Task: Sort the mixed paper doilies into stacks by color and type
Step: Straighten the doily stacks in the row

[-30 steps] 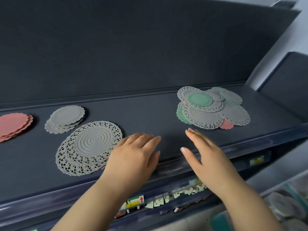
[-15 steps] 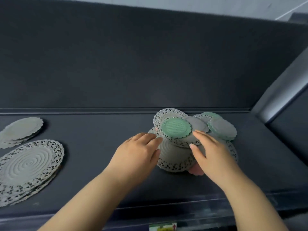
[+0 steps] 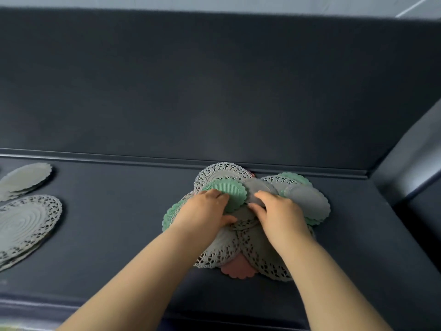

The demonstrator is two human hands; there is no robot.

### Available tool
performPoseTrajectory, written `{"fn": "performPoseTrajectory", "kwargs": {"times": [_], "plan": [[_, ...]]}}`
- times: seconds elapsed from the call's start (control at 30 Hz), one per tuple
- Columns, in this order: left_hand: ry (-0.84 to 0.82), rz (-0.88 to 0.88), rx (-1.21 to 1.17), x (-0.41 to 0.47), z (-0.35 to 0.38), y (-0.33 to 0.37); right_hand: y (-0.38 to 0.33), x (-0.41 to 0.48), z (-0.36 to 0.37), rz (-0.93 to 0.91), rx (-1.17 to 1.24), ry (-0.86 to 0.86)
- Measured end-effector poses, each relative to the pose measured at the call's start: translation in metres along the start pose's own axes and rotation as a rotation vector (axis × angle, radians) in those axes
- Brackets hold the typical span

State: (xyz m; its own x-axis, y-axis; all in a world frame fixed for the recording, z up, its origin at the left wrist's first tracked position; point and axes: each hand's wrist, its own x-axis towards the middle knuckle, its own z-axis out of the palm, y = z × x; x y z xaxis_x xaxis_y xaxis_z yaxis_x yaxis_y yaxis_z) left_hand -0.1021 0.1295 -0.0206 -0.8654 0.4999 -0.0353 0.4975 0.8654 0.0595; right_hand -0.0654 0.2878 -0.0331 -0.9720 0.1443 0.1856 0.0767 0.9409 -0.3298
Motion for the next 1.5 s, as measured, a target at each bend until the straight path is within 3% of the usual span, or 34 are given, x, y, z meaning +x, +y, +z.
{"fn": "performPoseTrajectory", "kwargs": {"times": [0.2, 0.33, 0.5, 0.67, 0.8, 1.1, 1.27, 1.5], "plan": [[-0.050, -0.100, -0.016, -0.007, -0.018, 0.002, 0.005, 0.003, 0.005, -0.094, -0.110, 0.094], [0.044, -0.071, -0.028, -0.015, -0.016, 0.002, 0.005, 0.006, 0.008, -0.105, -0.178, 0.097], [0.154, -0.055, 0.063, -0.028, -0.007, -0.002, 0.008, 0.004, 0.008, -0.065, -0.081, 0.143], [0.462, -0.003, -0.243, -0.051, -0.017, -0.014, 0.009, -0.003, 0.000, -0.056, 0.216, 0.330], [0.668, 0.075, -0.310, -0.064, -0.024, -0.037, -0.012, -0.010, -0.009, -0.045, 0.330, 0.444], [0.728, 0.090, -0.347, -0.111, -0.018, -0.154, -0.154, -0.023, 0.027, -0.040, 0.422, 0.391], [0.759, -0.013, -0.329, -0.158, -0.019, -0.256, -0.261, -0.034, 0.063, -0.140, 0.304, 0.297], [0.518, -0.153, -0.232, -0.211, -0.004, -0.356, -0.371, -0.048, 0.111, -0.259, 0.292, 0.171]]}}
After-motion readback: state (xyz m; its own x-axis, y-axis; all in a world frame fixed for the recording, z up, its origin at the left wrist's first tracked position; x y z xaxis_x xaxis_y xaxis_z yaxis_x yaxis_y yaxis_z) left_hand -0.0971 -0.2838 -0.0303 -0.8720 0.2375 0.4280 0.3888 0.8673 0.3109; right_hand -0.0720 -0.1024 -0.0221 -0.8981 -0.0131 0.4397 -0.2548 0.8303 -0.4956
